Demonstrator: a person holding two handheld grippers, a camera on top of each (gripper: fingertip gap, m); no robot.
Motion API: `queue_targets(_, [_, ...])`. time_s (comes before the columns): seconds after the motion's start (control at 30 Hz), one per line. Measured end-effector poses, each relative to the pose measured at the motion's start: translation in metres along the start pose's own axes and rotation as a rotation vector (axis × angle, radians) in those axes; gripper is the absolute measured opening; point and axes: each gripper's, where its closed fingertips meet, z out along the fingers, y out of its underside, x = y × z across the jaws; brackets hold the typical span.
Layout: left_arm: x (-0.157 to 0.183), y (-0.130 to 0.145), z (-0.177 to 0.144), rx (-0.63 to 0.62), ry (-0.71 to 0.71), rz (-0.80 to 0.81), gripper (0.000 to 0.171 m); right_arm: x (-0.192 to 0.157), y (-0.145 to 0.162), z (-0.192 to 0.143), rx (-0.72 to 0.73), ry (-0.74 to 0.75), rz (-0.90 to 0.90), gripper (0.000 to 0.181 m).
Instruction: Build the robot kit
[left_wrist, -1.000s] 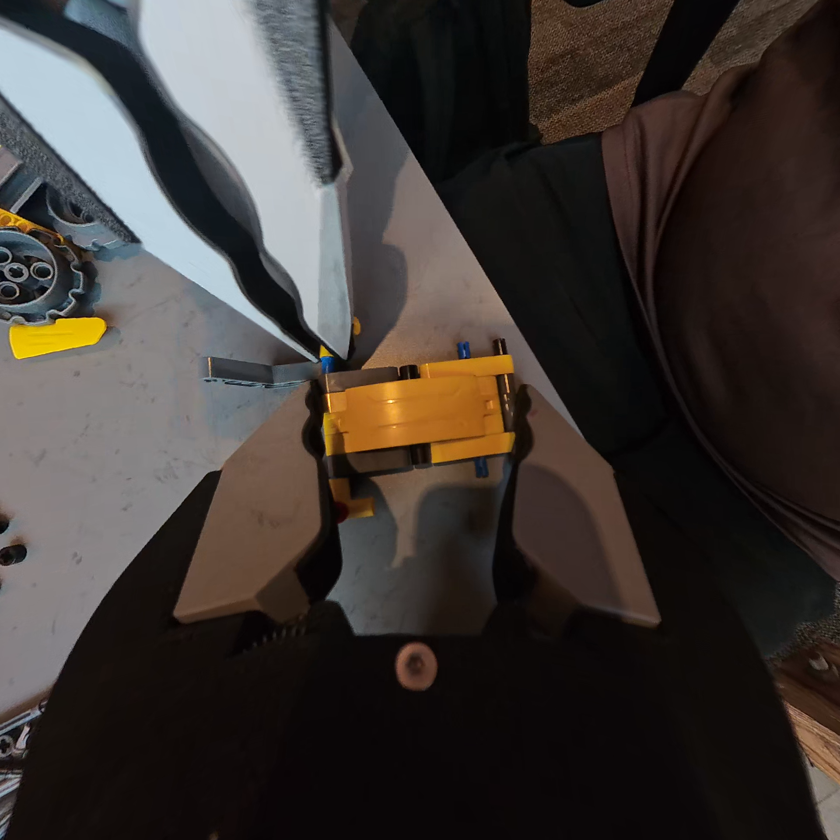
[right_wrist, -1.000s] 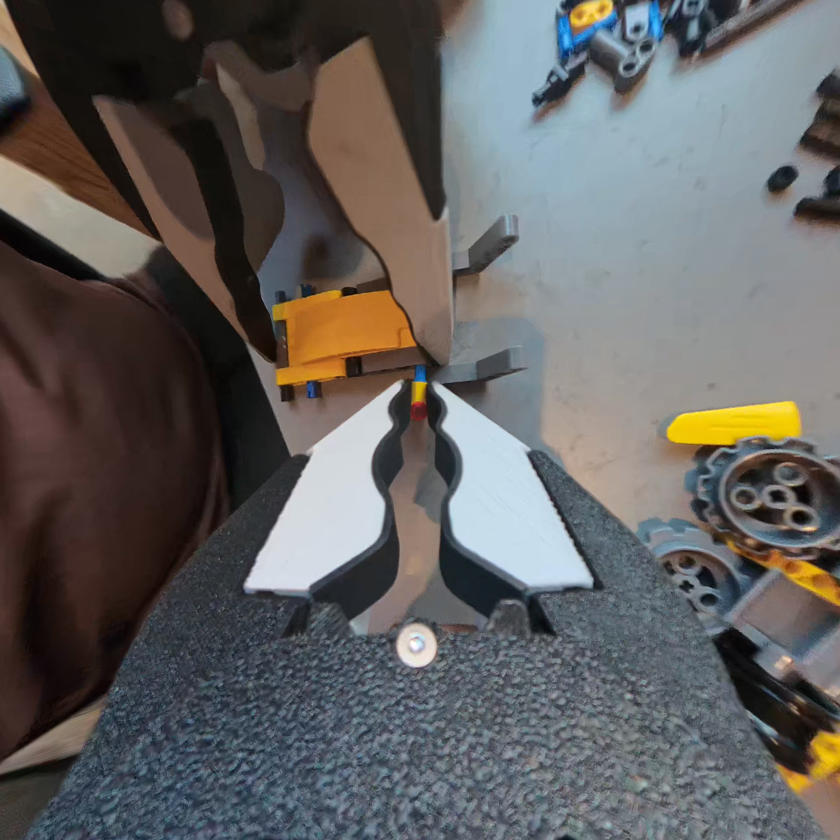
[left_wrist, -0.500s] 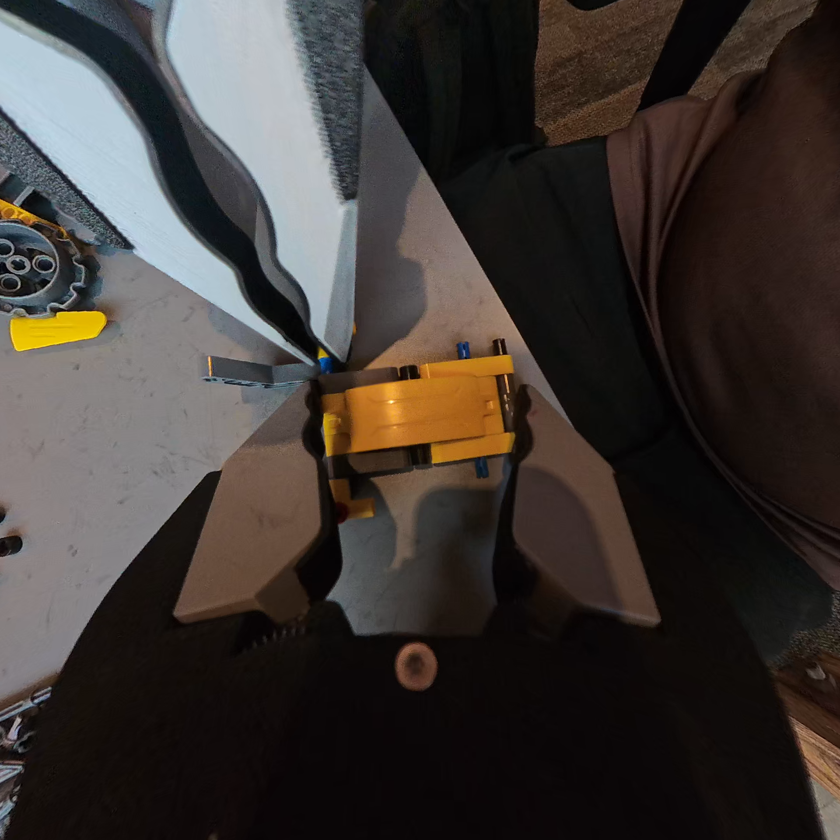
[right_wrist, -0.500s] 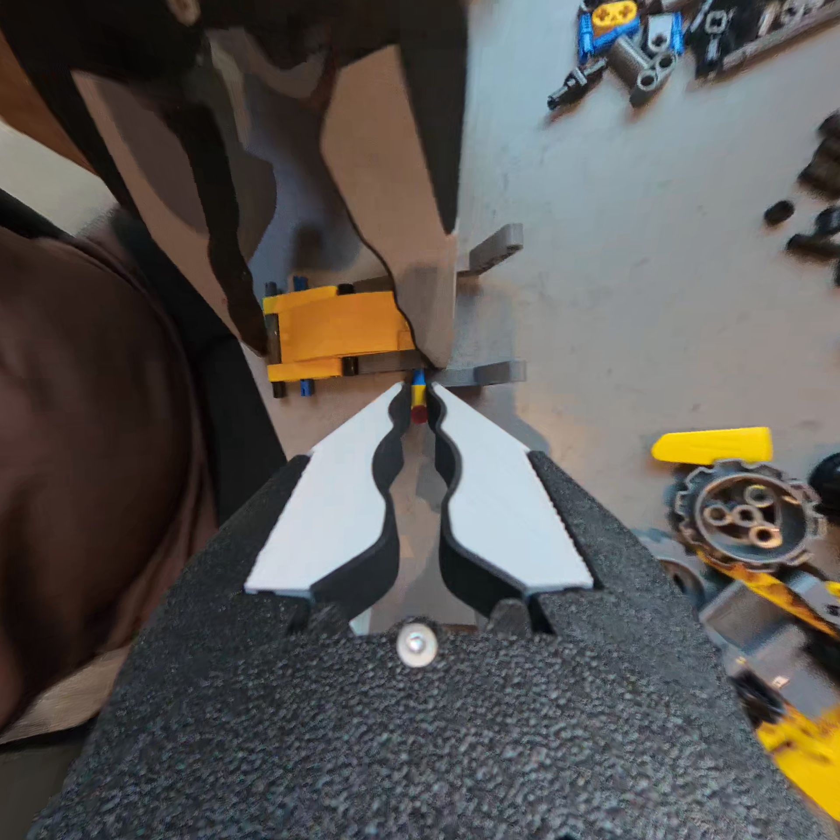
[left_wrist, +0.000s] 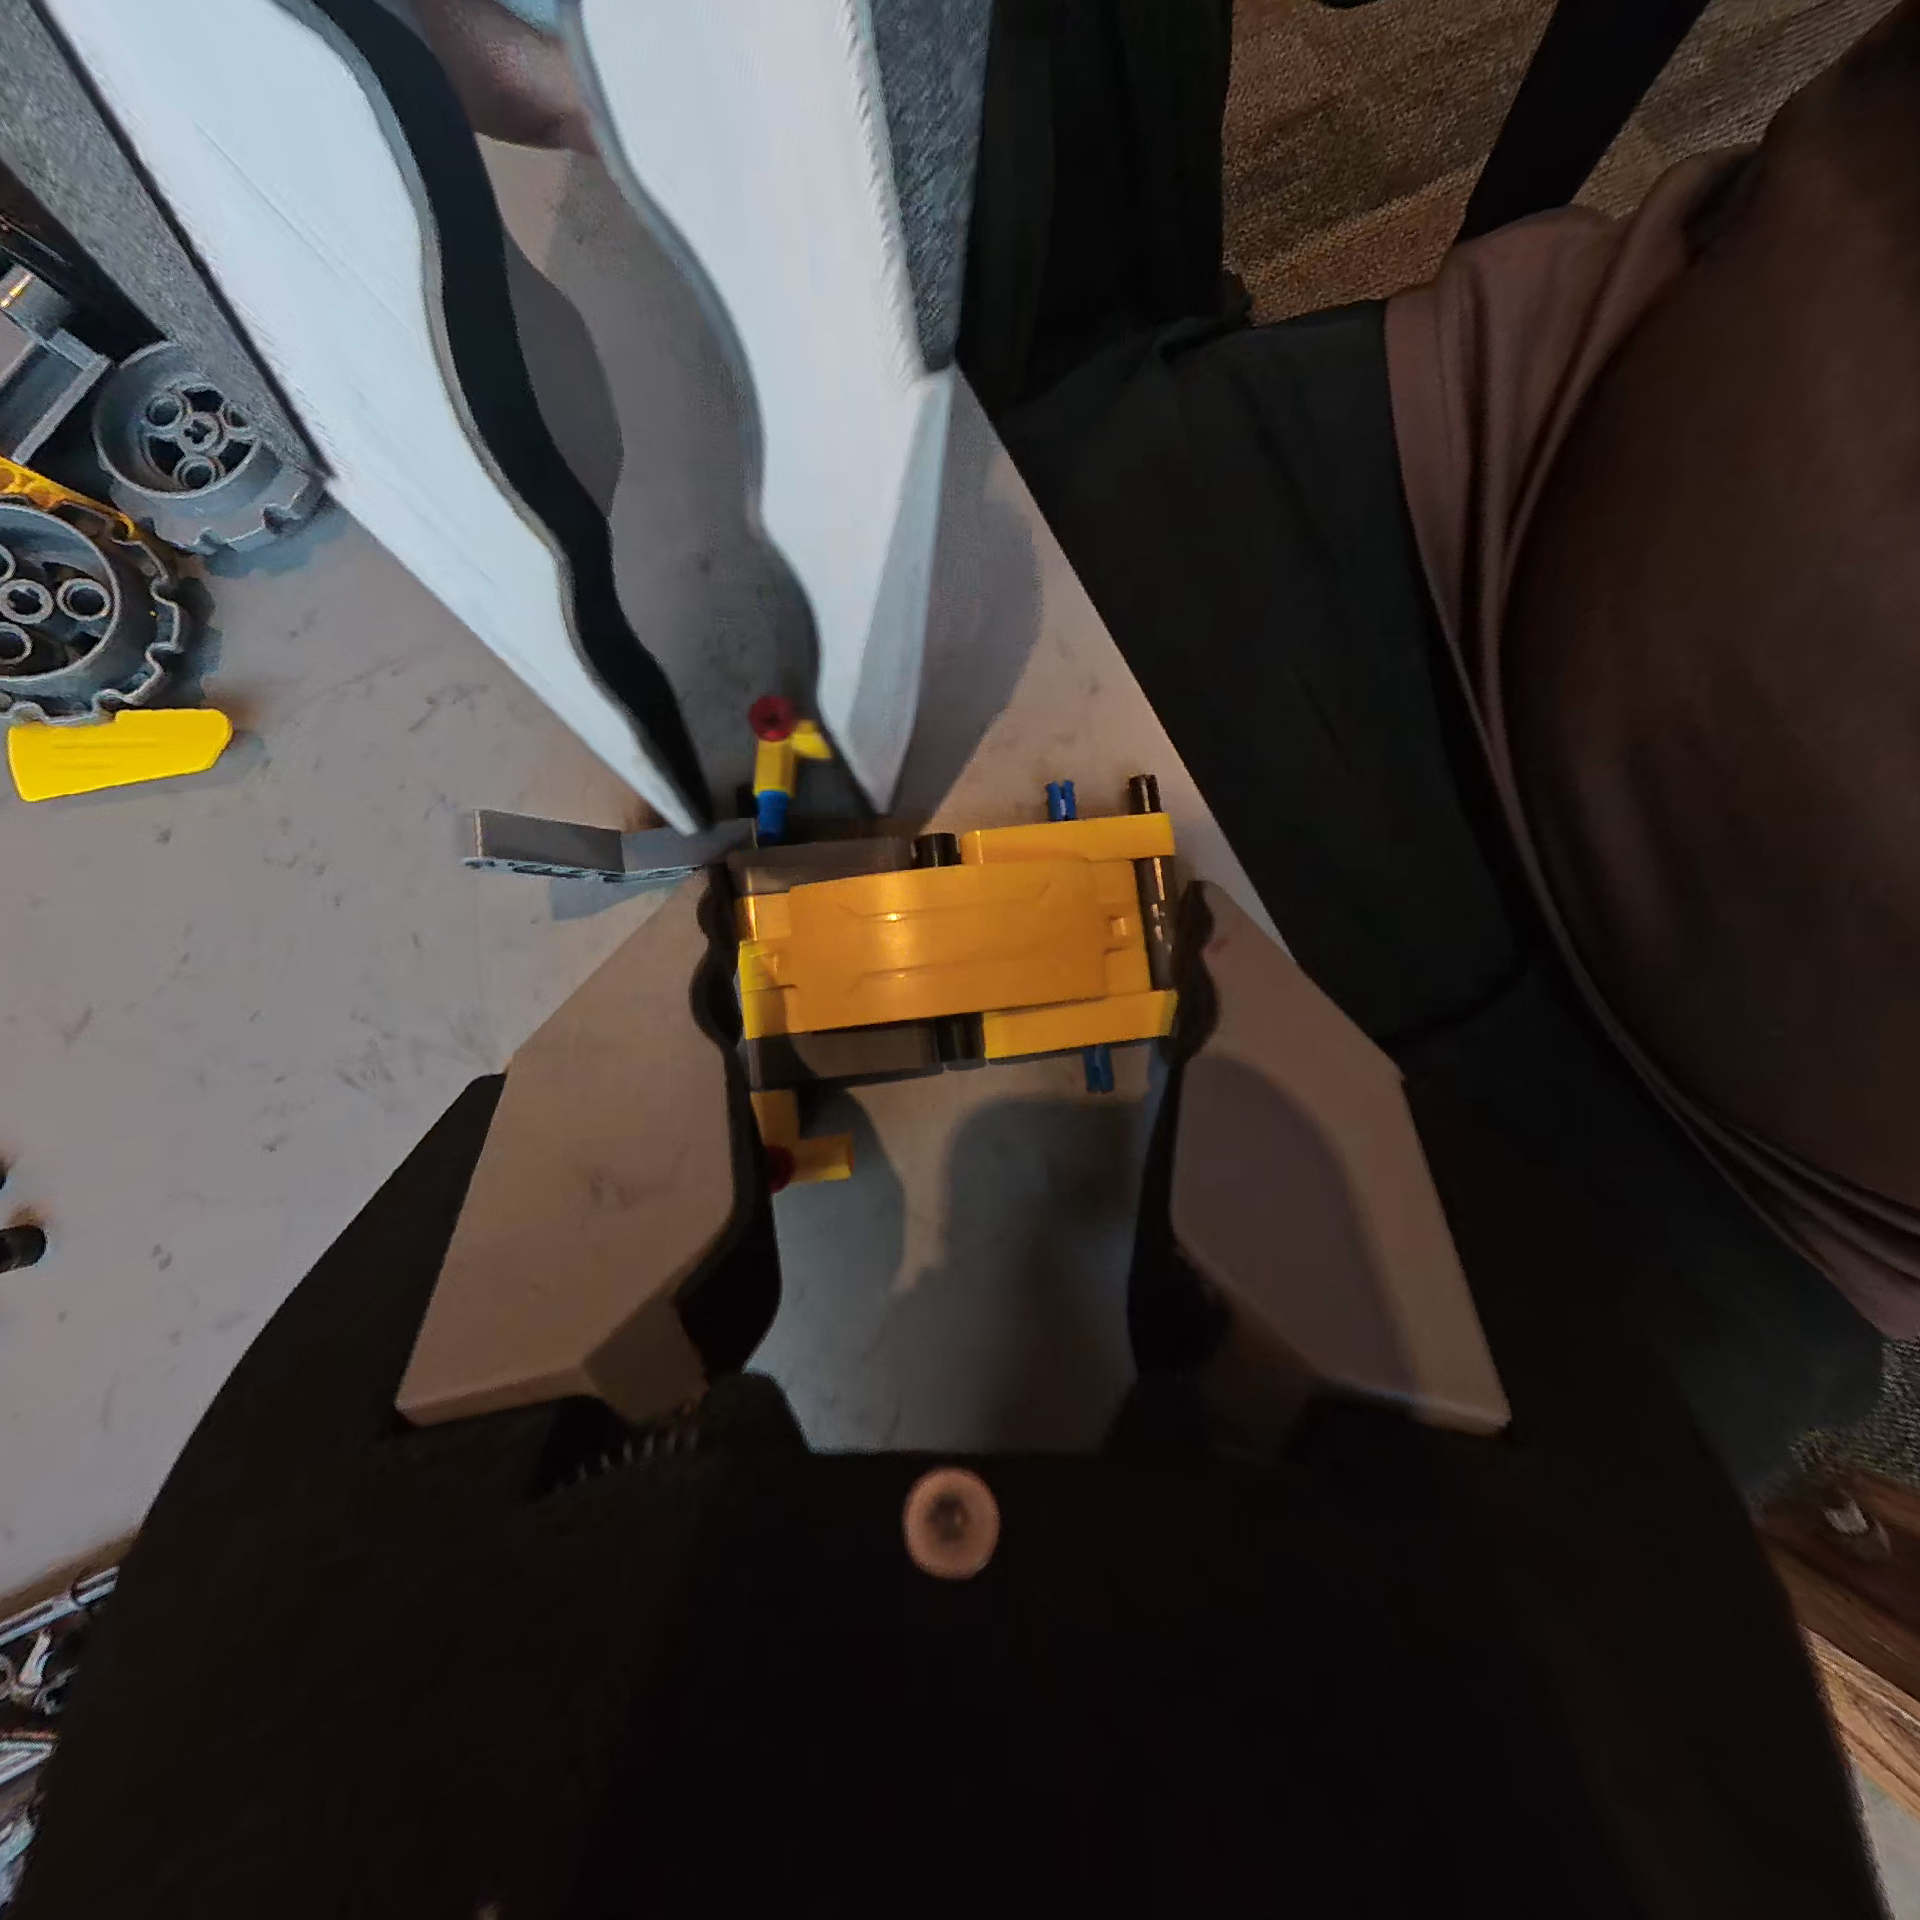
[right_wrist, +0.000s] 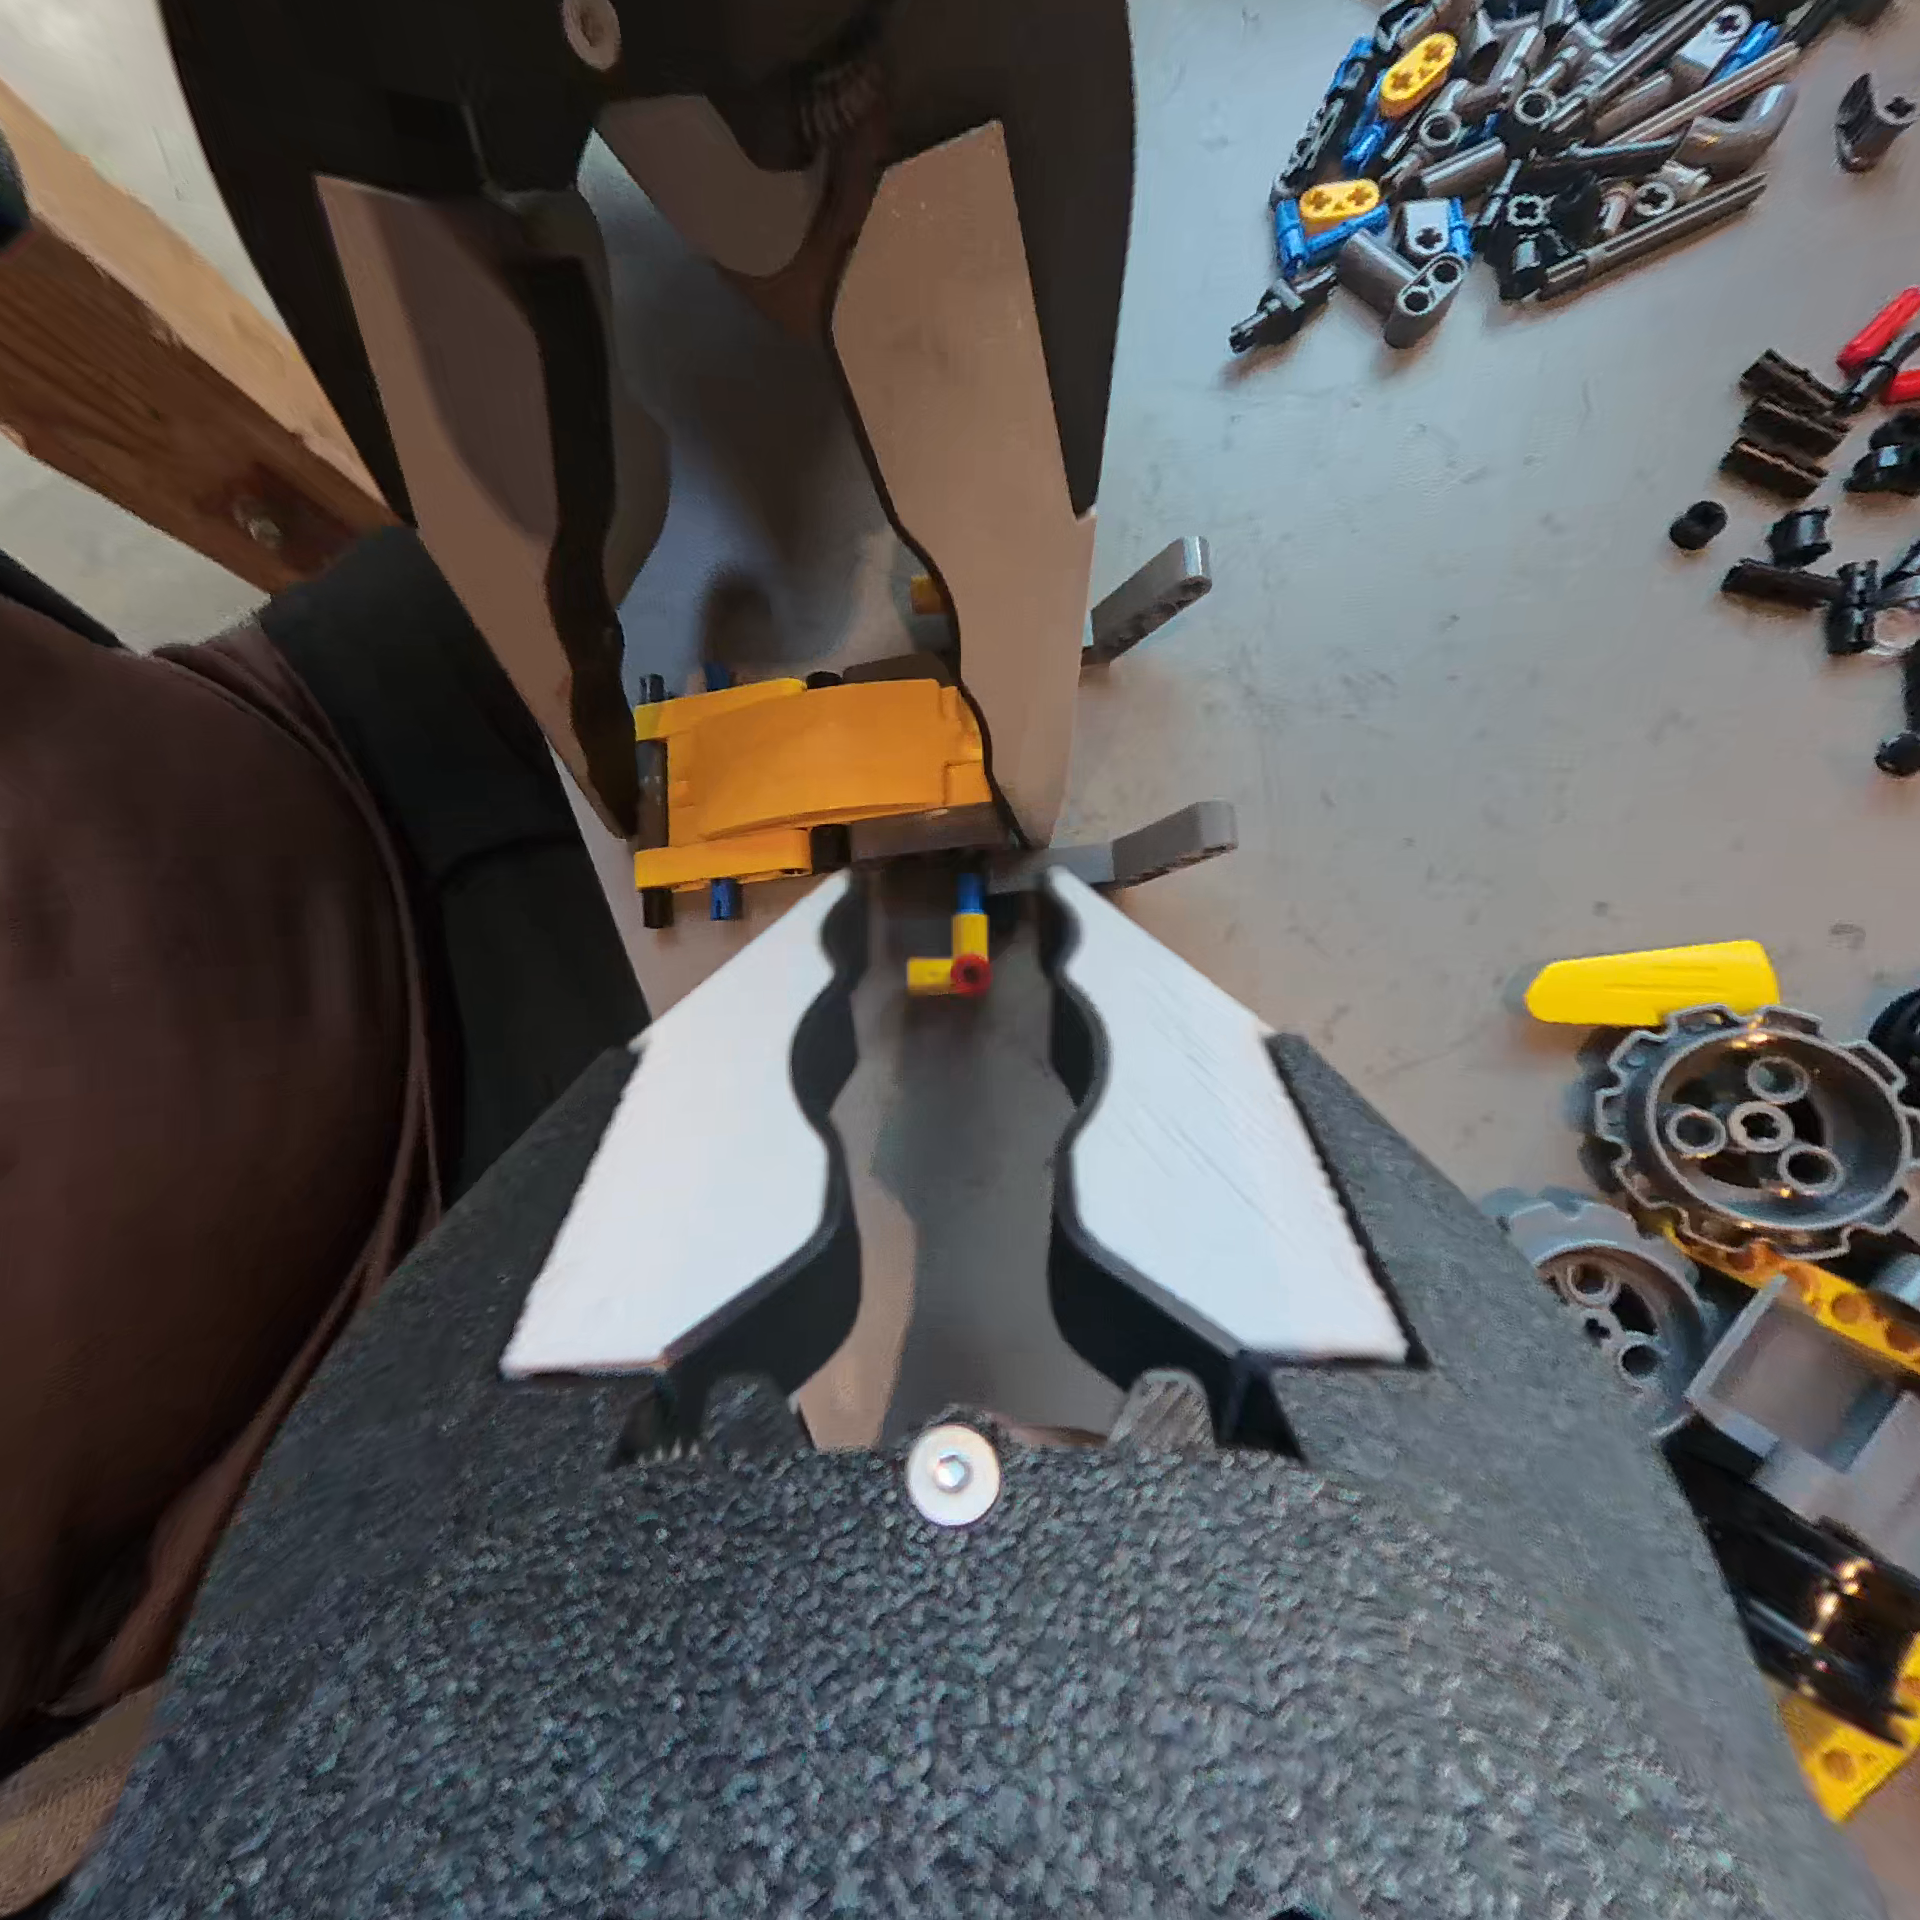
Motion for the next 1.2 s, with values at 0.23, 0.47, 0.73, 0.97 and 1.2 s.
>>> queue_targets(0.23, [0.000,0.000,0.000,-0.013,-0.002,-0.005,0.082,0.001,0.007,-0.023,0.098,0.097,-0.026,0.039])
queue_targets(0.47, [0.000,-0.001,0.000,-0.026,0.005,0.005,0.082,0.000,0.030,-0.024,0.082,0.107,-0.124,0.039])
queue_targets(0.73, [0.001,0.000,0.000,-0.040,-0.002,-0.004,0.082,0.002,0.023,-0.007,0.041,-0.012,-0.221,0.030])
queue_targets(0.97, [0.004,0.002,-0.002,-0.049,0.003,0.003,0.083,0.000,0.022,-0.006,0.072,-0.009,-0.218,0.015])
queue_targets(1.2, [0.006,0.002,-0.014,-0.043,-0.029,-0.058,0.089,-0.001,0.009,-0.008,0.150,0.035,-0.154,0.015])
